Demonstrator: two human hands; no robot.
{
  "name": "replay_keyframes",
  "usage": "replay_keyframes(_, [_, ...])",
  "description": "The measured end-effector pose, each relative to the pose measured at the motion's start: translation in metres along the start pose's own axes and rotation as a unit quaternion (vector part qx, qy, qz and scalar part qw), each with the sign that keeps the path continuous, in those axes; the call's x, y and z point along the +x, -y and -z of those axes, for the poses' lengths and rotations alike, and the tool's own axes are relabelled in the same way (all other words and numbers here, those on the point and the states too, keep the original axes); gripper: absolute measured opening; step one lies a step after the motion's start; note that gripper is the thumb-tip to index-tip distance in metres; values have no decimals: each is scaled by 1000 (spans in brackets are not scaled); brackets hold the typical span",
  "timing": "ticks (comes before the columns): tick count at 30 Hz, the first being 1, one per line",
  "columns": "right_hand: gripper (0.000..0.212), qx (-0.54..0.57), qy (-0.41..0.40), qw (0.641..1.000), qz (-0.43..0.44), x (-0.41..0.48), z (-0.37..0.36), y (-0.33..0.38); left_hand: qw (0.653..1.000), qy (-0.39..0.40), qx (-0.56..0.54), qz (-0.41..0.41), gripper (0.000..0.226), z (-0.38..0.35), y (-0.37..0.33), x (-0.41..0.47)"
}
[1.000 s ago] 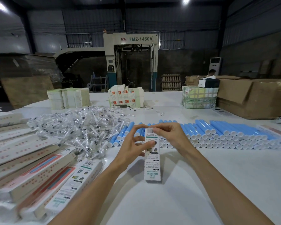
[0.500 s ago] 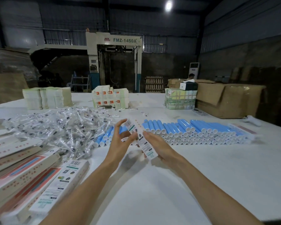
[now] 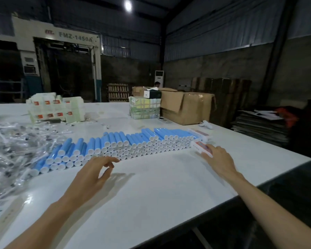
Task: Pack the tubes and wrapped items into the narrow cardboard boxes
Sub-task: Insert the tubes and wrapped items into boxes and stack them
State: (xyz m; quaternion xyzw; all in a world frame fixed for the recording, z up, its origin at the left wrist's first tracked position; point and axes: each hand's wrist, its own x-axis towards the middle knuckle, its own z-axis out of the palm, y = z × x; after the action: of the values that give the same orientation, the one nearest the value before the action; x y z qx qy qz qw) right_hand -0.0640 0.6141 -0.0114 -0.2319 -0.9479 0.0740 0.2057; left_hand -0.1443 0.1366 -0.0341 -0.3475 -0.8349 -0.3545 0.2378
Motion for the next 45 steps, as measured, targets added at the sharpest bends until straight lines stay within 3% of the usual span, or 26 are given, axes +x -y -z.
replay_keyframes(4, [50,-108,31,993,-34,14,1,-57,1000,4,18,-13,36,0,3,-3])
replay_keyframes(18, [35,-186,-13,970,-158,61,-8,-148,997,4,68,-22,38,-3,15,1])
replay_keyframes(21, [39,-178,-17,969,-168,71,-10,-161,997,16,79,-14,43,-3,16,5])
replay_keyframes(24, [53,-158,-86,974,-135,71,-15,-154,995,32,89,-13,38,-4,12,5])
replay_keyframes(27, [46,-82,-160,981,-70,70,-19,-106,996,44,75,-19,26,-1,5,5])
replay_keyframes(29, [40,-39,-159,986,-31,65,-19,-52,995,53,80,-6,27,0,3,5])
replay_keyframes(32, [24,127,-145,981,34,43,-26,45,994,55,92,30,33,2,5,5])
replay_keyframes(34, [16,223,-107,966,77,24,-34,109,993,45,92,52,32,6,5,5])
replay_keyframes(40, [27,387,80,900,184,-41,-64,274,988,-5,105,112,27,25,7,3])
replay_keyframes(45, [38,467,126,847,219,-95,-82,361,972,-52,116,196,7,50,2,4])
